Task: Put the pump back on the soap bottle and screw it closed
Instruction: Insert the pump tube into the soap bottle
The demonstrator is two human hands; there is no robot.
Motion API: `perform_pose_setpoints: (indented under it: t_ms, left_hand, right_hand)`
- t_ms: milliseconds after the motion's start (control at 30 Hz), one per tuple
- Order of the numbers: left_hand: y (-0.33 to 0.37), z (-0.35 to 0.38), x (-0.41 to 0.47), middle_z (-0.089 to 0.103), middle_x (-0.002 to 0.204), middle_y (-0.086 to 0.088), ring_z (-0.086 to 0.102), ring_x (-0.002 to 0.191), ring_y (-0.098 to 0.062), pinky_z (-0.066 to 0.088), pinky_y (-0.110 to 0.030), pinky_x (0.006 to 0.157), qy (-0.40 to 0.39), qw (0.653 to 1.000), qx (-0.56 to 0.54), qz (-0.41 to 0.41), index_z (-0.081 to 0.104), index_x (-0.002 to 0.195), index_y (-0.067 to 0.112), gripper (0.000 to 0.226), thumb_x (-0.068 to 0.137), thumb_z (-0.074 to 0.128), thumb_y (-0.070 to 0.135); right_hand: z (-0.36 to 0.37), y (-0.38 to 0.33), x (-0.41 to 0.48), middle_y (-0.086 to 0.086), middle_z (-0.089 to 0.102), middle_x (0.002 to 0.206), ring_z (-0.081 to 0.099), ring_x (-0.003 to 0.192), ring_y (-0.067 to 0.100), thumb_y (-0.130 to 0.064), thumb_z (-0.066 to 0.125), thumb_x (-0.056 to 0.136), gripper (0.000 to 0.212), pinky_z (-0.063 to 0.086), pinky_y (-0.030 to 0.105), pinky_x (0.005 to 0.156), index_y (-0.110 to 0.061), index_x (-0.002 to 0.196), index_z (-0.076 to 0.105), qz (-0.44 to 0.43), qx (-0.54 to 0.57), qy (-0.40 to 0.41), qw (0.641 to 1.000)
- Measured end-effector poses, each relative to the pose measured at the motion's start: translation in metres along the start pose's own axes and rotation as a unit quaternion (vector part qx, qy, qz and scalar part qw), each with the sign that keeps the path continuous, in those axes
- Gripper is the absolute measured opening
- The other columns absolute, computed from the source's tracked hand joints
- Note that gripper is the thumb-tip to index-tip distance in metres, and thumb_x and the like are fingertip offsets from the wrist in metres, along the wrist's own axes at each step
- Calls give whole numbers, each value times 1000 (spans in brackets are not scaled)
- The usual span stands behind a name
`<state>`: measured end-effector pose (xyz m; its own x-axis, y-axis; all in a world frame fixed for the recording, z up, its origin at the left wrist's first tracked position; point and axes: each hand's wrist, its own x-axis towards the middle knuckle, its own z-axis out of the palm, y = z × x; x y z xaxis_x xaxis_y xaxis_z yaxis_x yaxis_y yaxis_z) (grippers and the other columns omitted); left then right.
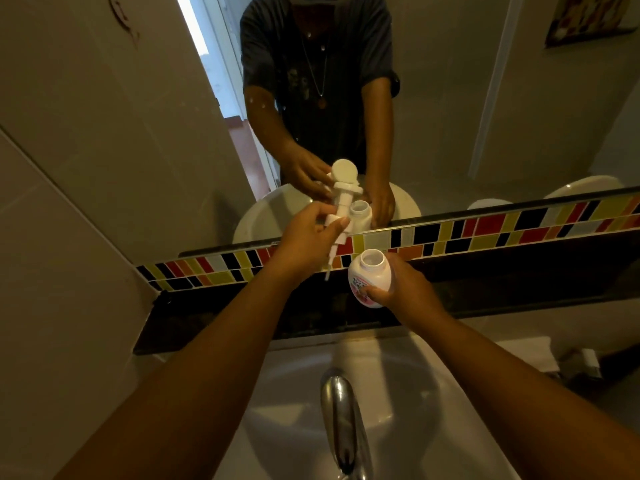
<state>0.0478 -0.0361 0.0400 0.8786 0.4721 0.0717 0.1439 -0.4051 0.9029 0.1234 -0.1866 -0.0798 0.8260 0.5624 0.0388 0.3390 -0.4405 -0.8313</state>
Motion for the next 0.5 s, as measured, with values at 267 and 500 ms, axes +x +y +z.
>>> perform_pose_setpoints:
  t_ms: [267,500]
  left_hand:
    - [1,24,-1,55,112,10,59,92,-4,48,-8,56,65,991,-115,17,46,123,21,37,89,60,24]
    - [1,39,-3,63,115,5,62,90,-2,50,-10,60,112,978,-174,18,53,122,21,34,89,59,29]
  right_hand:
    - [6,7,5,4,61,126,58,114,23,-46,75,69,66,44,33,86,-27,126,47,3,5,5,1000]
    - [9,10,9,3,62,126,59,113,23,-50,75,67,69,45,35,87,-29,126,47,16,-5,11,1000]
